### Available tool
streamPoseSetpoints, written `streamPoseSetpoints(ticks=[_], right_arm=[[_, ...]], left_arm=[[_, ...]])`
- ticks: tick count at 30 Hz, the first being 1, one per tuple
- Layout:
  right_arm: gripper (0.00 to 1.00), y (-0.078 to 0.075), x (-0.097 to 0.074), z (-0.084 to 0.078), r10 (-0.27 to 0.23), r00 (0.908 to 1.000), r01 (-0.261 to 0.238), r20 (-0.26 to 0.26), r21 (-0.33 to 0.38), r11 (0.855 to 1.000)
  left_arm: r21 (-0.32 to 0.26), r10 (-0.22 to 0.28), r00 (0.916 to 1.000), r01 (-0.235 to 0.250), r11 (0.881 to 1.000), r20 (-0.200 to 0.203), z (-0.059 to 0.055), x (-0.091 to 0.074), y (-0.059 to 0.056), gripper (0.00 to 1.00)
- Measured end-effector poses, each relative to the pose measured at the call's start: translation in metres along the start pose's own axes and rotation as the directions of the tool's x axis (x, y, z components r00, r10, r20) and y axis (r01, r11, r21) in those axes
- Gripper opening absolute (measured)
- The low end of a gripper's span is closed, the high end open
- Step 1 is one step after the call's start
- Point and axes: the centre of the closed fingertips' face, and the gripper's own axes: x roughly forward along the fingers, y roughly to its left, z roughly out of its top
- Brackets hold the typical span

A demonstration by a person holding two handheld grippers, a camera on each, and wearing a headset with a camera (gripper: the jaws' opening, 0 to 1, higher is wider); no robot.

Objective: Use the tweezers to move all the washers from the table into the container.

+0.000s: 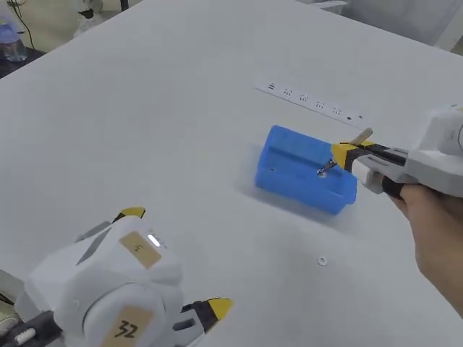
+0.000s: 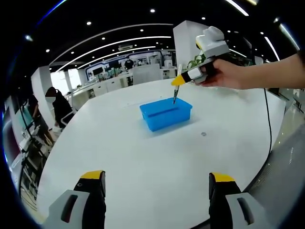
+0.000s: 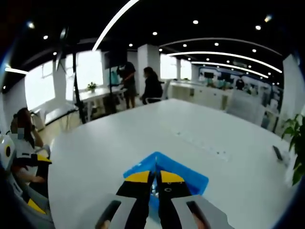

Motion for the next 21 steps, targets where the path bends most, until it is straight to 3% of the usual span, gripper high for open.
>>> streamPoseSetpoints(ticks=[11, 21], right_arm=[[0.02, -0.016, 0.03, -0.03, -0.027, 0.9969, 0.026, -0.074, -0.006, 1.0], [0.02, -0.014, 0.041, -0.043, -0.017, 0.9941, 0.017, -0.107, -0.001, 1.0]], left_arm=[[0.036, -0.016, 0.9996, 0.017, 0.999, -0.022, -0.003, 0.002, -0.006, 0.93], [0.02, -0.022, 0.9996, 0.022, 1.0, -0.015, -0.001, 0.002, -0.005, 0.94]])
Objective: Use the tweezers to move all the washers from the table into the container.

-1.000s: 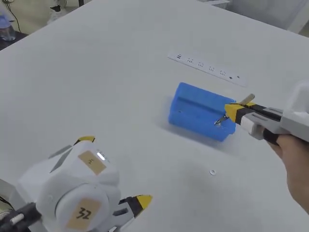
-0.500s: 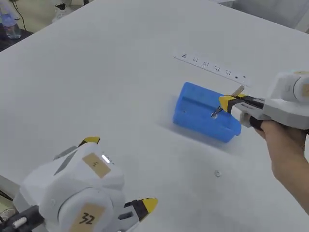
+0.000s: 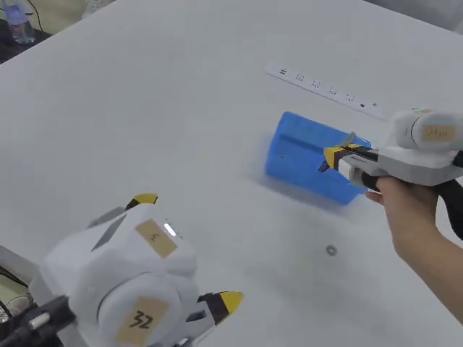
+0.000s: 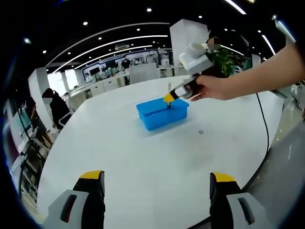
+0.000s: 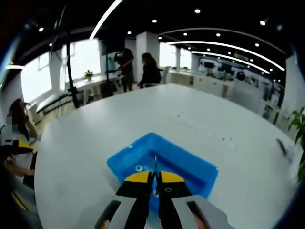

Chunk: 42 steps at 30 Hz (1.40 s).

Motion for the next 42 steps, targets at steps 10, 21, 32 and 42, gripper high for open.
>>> streamPoseSetpoints(ticks=[10, 21, 32, 42], right_arm=[[0.02, 0.002, 0.003, -0.008, -0.002, 1.0, 0.002, 0.004, 0.014, 1.0], [0.02, 0.007, 0.006, -0.009, 0.007, 0.9998, -0.007, 0.018, 0.026, 1.0], [0.03, 0.003, -0.012, 0.005, 0.006, 0.9994, -0.008, 0.034, 0.059, 0.998], [0.03, 0.015, -0.059, 0.031, 0.012, 0.9894, -0.022, 0.145, 0.07, 0.997]], left_arm=[[0.005, 0.0, 1.0, 0.0, 1.0, 0.0, 0.0, 0.0, 0.0, 0.94], [-0.004, 0.012, 0.9997, -0.012, 1.0, 0.021, 0.003, -0.002, 0.002, 0.94], [0.0, 0.002, 0.9999, -0.002, 1.0, 0.016, 0.002, -0.002, 0.0, 0.94], [-0.002, 0.005, 0.9999, -0.005, 1.0, 0.01, 0.001, -0.002, 0.001, 0.93]])
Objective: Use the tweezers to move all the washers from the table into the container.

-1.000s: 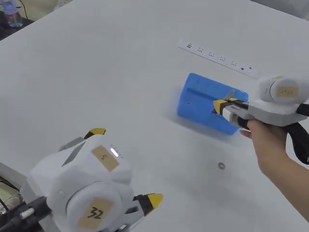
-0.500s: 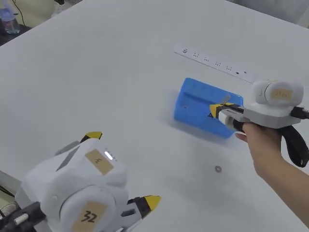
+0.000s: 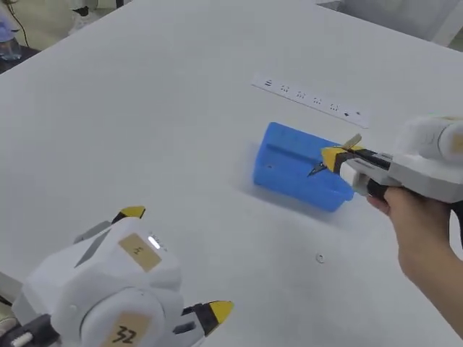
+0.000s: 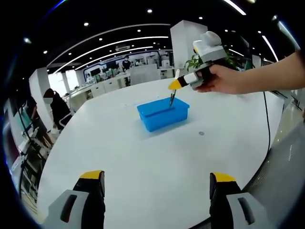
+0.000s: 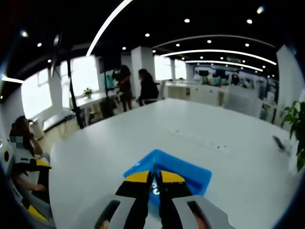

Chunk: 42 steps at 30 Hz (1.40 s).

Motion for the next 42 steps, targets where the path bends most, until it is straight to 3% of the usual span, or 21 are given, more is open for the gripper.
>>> streamPoseSetpoints(ticks=[4, 10, 20, 34, 42], right_arm=[[0.03, 0.004, -0.017, 0.003, -0.004, 0.9999, 0.005, 0.013, -0.009, 1.0], [0.03, 0.013, -0.033, -0.006, -0.016, 0.9995, 0.016, 0.026, 0.005, 1.0], [0.03, 0.029, -0.054, -0.051, -0.033, 0.9984, 0.036, -0.046, 0.052, 0.998], [0.03, 0.032, -0.056, -0.099, -0.037, 0.988, 0.048, -0.15, 0.072, 0.996], [0.03, 0.024, -0.051, -0.108, -0.039, 0.9842, 0.05, -0.173, 0.059, 0.997]], left_arm=[[0.0, -0.001, 1.0, 0.001, 1.0, 0.0, 0.0, 0.0, 0.0, 0.93], [-0.001, -0.001, 1.0, 0.001, 1.0, -0.001, 0.0, 0.0, 0.0, 0.93], [0.0, 0.001, 1.0, -0.001, 1.0, -0.001, 0.0, 0.001, 0.001, 0.93], [0.001, 0.002, 1.0, -0.002, 1.0, -0.007, -0.001, 0.001, 0.001, 0.92], [0.004, 0.004, 0.9999, -0.004, 1.0, -0.011, -0.002, 0.001, 0.001, 0.92]])
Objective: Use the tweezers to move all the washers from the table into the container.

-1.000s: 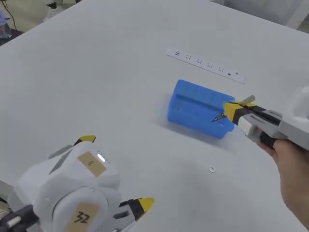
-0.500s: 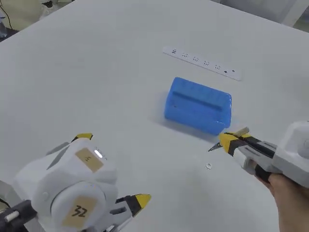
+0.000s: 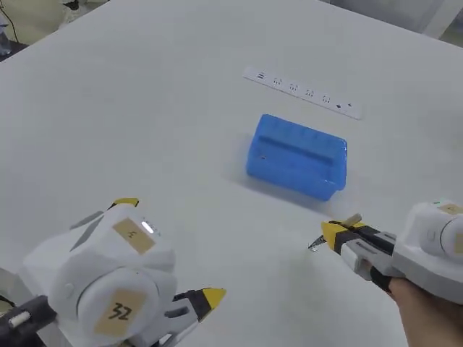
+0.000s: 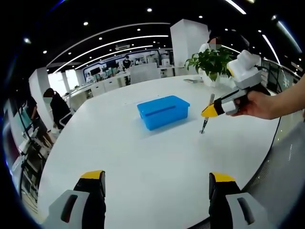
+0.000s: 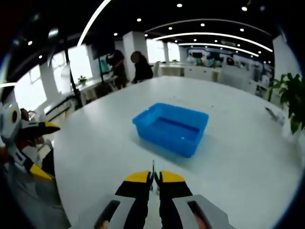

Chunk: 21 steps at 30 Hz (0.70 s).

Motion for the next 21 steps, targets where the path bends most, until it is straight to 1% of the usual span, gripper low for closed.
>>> streamPoseSetpoints(ticks=[3, 4, 8, 11, 12, 15, 17, 20, 21], right_arm=[[0.03, -0.001, 0.0016, -0.0022, -0.004, 1.0, 0.004, -0.006, -0.004, 1.0], [0.03, -0.0013, 0.0017, -0.0007, -0.005, 1.0, 0.005, 0.006, -0.004, 1.0], [0.03, -0.0005, 0.0027, -0.0008, -0.002, 1.0, 0.002, -0.002, -0.018, 1.0], [0.03, 0.0033, 0.0036, -0.0023, 0.012, 0.9999, -0.012, -0.005, -0.058, 0.998], [0.03, 0.0022, 0.0039, -0.0025, 0.002, 1.0, -0.002, -0.001, -0.1, 0.995], [0.02, 0.0027, 0.0041, -0.0026, -0.019, 0.9998, 0.021, 0.008, -0.176, 0.984], [0.02, 0.004, 0.0047, -0.003, -0.013, 0.9999, 0.015, 0.01, -0.173, 0.985], [0.02, 0.0055, 0.0045, -0.0023, -0.018, 0.9998, 0.019, 0.01, -0.17, 0.985], [0.02, 0.0055, 0.0045, -0.0025, -0.023, 0.9997, 0.024, 0.01, -0.178, 0.984]], left_arm=[[-0.001, 0.0, 1.0, 0.0, 1.0, -0.003, -0.0004, 0.0001, 0.0001, 0.92], [0.0, 0.001, 1.0, -0.001, 1.0, -0.003, -0.0005, 0.0001, 0.0002, 0.92], [0.002, 0.0, 1.0, 0.0, 1.0, -0.004, -0.0006, 0.0003, 0.0, 0.92], [0.003, -0.002, 1.0, 0.002, 1.0, -0.003, -0.0004, 0.0002, -0.0003, 0.92], [0.003, -0.001, 1.0, 0.001, 1.0, -0.003, -0.0005, 0.0002, -0.0002, 0.92], [0.003, -0.003, 1.0, 0.003, 1.0, -0.002, -0.0003, 0.0001, -0.0005, 0.92], [0.005, -0.003, 1.0, 0.003, 1.0, -0.001, -0.0003, -0.0001, -0.0007, 0.92], [0.008, -0.004, 1.0, 0.004, 1.0, 0.002, 0.0002, -0.0003, -0.0012, 0.92], [0.009, -0.004, 1.0, 0.004, 1.0, 0.002, 0.0002, -0.0004, -0.0012, 0.92]])
